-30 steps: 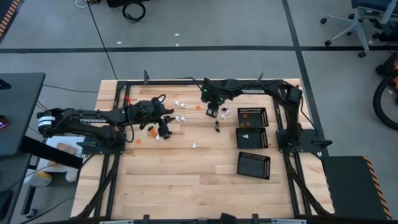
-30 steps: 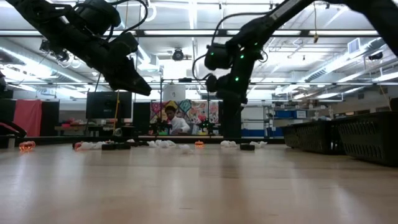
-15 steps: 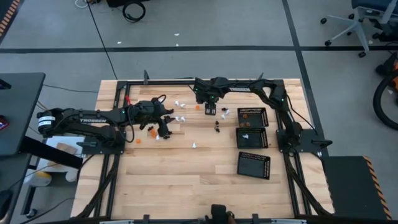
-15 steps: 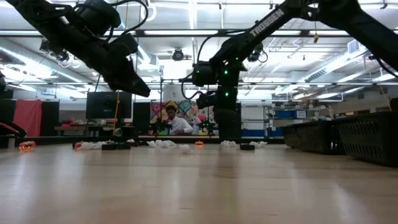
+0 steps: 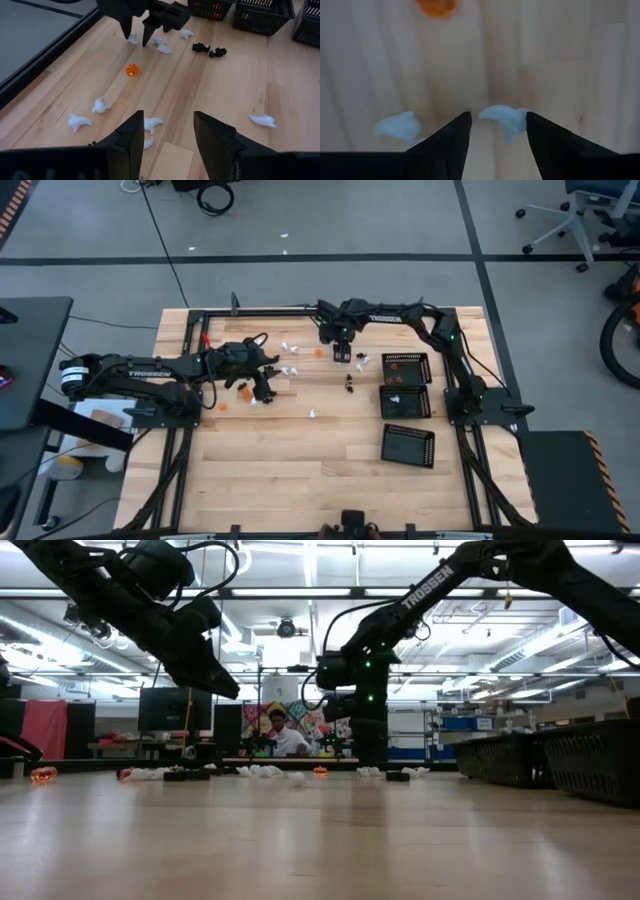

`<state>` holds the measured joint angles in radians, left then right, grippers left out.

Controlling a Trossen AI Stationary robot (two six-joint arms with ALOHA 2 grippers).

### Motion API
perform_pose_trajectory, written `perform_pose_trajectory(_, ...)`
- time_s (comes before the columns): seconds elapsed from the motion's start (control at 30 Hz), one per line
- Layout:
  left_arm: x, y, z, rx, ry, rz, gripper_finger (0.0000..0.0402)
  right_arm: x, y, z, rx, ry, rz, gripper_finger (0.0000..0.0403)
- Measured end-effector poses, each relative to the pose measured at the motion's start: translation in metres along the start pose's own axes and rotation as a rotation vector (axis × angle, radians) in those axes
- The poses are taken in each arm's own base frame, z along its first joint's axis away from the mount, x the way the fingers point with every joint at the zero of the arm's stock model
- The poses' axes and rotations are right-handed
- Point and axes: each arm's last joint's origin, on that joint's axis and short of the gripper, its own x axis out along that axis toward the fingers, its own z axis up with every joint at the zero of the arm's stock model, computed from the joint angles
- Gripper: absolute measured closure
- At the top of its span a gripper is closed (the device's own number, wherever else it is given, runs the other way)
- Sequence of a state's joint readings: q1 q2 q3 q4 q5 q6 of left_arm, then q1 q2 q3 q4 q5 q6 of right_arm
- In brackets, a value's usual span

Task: Sort Halloween decoration
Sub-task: Put the white ghost toy into the center black bin

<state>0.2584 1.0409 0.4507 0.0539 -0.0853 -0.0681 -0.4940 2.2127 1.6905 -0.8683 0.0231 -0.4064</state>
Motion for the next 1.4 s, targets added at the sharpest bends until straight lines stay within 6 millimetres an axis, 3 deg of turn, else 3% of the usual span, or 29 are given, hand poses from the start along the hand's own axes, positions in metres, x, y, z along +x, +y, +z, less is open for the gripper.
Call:
perform_pose_trajectory(0.33,0.0,0.0,-0.001,0.001,0.006,0.0,0.0244,-0.003,0.035,0.01,-0.09,0.006,0.063,0.0254)
perform_pose_trajectory(0.57,0.0,0.0,-0.001,0.001,0.008,0.0,0.0244,-0.01,0.058,0.015,-0.14,0.0,0.085,0.0262)
perform_pose_trajectory(0.93,0.0,0.0,-0.004,0.004,0.046,0.002,0.0244,-0.014,0.078,0.02,-0.119,0.003,0.047,0.0259)
perform_pose_trajectory(1.27,0.0,0.0,-0.006,-0.001,0.059,0.003,0.0244,-0.036,0.073,0.017,-0.076,-0.017,0.035,0.0256)
perform_pose_trajectory(1.4,0.0,0.0,-0.007,-0.003,0.071,0.004,0.0244,-0.041,0.082,0.014,-0.14,0.023,0.023,0.0256)
